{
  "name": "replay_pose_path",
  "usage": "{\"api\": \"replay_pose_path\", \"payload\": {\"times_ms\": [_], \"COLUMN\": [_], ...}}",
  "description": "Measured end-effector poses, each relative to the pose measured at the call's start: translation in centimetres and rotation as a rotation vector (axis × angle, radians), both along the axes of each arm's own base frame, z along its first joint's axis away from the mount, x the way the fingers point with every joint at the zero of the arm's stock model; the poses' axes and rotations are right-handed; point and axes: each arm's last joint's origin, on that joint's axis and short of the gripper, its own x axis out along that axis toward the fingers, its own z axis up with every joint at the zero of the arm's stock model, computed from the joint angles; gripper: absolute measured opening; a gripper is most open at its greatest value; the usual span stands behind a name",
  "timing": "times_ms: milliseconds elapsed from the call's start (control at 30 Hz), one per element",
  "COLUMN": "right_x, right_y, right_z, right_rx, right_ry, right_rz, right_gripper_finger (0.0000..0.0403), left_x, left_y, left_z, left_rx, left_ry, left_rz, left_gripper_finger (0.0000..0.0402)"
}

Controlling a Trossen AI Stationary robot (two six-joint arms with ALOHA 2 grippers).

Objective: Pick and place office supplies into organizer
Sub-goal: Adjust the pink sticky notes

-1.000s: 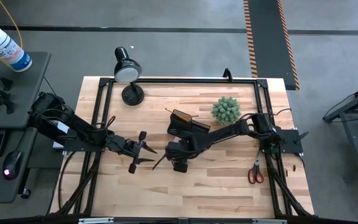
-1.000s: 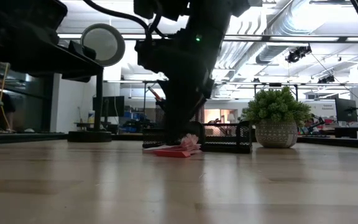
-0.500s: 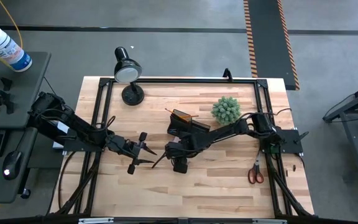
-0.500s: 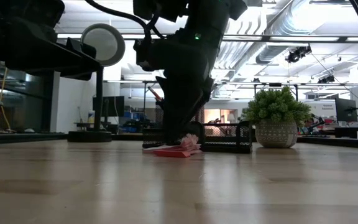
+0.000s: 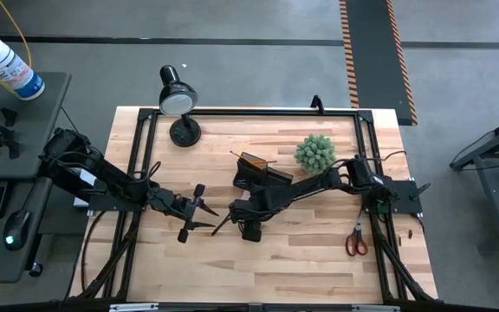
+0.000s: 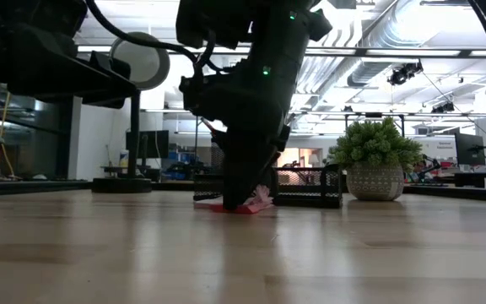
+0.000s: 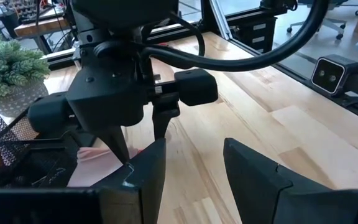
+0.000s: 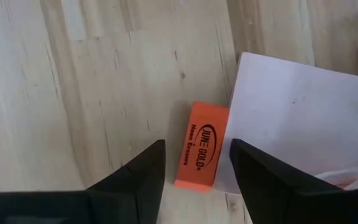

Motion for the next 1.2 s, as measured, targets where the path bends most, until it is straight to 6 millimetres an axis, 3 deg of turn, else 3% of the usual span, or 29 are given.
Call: {"api": "replay_pose_path", "payload": {"times_ms": [500, 1200], "right_x": [-0.8, -0.3], "right_y": [-0.2, 1.0], "right_z": [-0.4, -0.4], "right_rx": [-0.039, 0.112], "right_ry": [0.081, 0.033], "right_rz": [-0.037, -0.032], "right_gripper_finger": [0.0191, 0.0184], "left_x": [0.0, 0.0], "left_y": [0.0, 0.0], "left_z": [0.0, 0.0], "left_rx": [0.004, 0.004], "left_ry": [0.000, 0.000], "left_rz": [-0.011, -0.011], "left_gripper_finger": [0.0150, 0.0150]}}
